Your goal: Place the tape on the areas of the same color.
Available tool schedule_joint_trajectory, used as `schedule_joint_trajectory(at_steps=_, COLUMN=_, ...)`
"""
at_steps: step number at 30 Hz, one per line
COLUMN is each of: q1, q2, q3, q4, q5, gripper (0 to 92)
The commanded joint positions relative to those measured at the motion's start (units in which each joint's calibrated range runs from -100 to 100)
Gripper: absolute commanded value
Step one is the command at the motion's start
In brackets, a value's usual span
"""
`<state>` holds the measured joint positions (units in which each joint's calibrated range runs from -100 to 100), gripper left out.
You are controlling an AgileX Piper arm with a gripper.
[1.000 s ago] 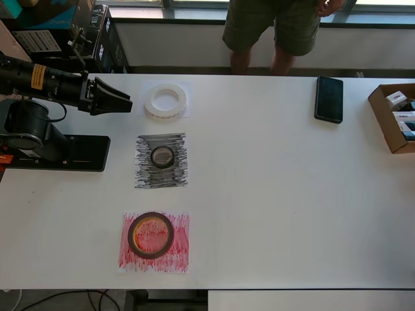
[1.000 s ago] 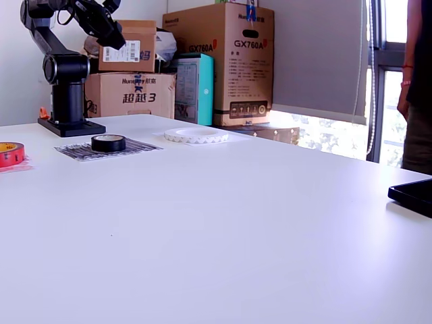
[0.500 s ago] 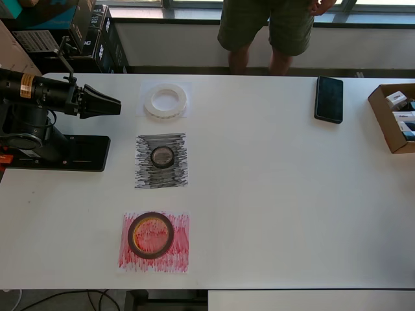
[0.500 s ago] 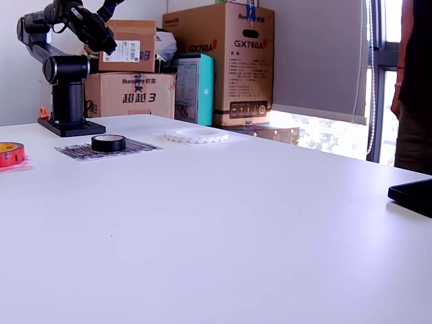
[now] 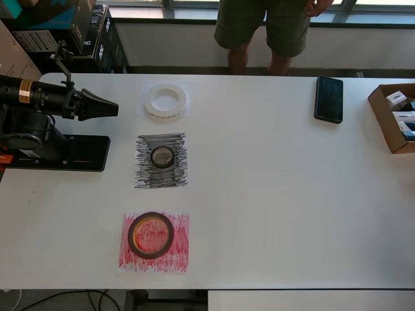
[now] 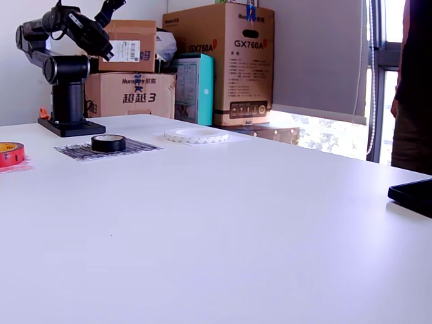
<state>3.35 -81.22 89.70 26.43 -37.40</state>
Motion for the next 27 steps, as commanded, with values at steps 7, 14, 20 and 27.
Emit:
schedule_joint_trajectory(at_steps=7, q1=-0.1, q2=-8.49, q3=3.39, q4=0.26, q5=0.24, gripper=7.8)
schedule_joint_trajectory(at_steps=14, q1=-0.1, q2=-13.54, q3=5.3, q4=0.17, q5=0.24, gripper=7.8)
schedule_joint_trajectory(at_steps=20, q1=-0.1, q2=-16.72, q3=6.3, q4=0.6, q5=0.24, gripper=7.8)
schedule_joint_trajectory(at_steps=27, q1=-0.1, q2=-17.85, q3=6.84, q4=0.17, q5=0.24, gripper=7.8)
